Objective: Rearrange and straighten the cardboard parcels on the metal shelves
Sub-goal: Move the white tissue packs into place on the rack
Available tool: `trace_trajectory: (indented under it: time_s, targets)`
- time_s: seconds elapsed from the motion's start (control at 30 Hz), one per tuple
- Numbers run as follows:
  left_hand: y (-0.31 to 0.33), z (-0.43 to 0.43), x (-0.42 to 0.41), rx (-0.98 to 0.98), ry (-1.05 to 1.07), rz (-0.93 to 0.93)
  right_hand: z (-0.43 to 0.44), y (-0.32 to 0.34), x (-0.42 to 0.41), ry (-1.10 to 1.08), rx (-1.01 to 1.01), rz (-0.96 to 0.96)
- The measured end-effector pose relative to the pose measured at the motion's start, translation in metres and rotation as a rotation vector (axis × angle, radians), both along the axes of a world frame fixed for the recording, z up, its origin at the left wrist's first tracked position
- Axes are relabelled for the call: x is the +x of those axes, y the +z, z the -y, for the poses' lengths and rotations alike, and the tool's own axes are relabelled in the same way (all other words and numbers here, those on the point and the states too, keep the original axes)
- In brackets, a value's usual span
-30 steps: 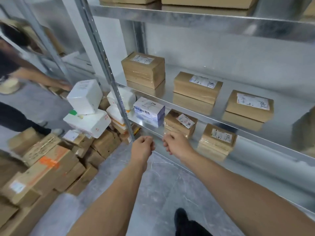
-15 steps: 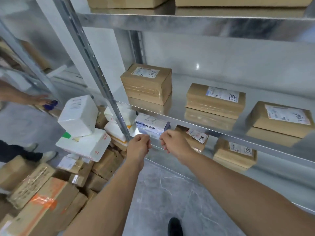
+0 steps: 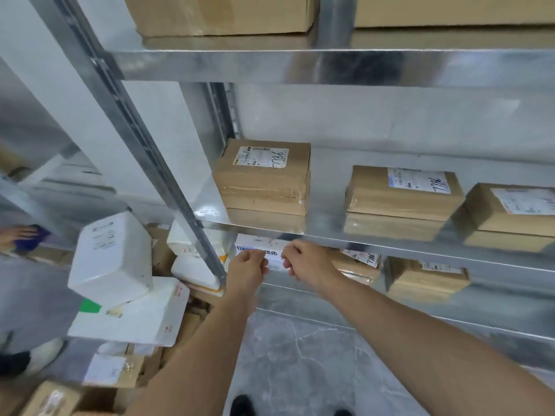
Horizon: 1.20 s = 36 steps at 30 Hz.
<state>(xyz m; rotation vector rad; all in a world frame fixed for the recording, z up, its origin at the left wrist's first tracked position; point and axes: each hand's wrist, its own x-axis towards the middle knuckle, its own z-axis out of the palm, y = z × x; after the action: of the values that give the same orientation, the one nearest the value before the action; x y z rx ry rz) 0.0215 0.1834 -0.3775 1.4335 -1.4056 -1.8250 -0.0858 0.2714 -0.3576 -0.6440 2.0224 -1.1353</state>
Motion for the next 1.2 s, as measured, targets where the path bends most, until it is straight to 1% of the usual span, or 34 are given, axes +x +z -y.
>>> trace_trajectory:
  time_s: [0.1,0.2,0.4,0.63,0.87,0.93,1.07,1.2]
  targets:
    - [-0.004,0.037,0.010,-0.009,-0.068,0.014,0.028,-0.003,0.015,-0.086,-0.009,0.010]
    - [-0.011,0.066,0.014,0.003,-0.082,0.011,0.052,-0.008,0.025,-0.137,-0.018,0.038]
    - [-0.050,0.092,0.019,0.011,-0.091,0.015,0.081,-0.043,0.027,-0.154,0.006,0.049]
    - [-0.141,0.109,0.013,-0.004,-0.083,0.031,0.088,-0.138,0.022,-0.165,0.019,0.036]
    - [-0.241,0.122,-0.004,-0.058,-0.081,0.040,0.089,-0.248,0.004,-0.193,-0.019,0.086]
    - [-0.269,0.129,-0.014,-0.081,-0.050,0.038,0.091,-0.279,-0.009,-0.207,-0.042,0.083]
    - [-0.311,0.151,-0.029,-0.148,0.056,-0.003,0.101,-0.317,-0.033,-0.235,-0.109,0.019]
    - [-0.341,0.173,-0.040,-0.218,0.119,0.013,0.114,-0.352,-0.055,-0.298,-0.199,-0.035]
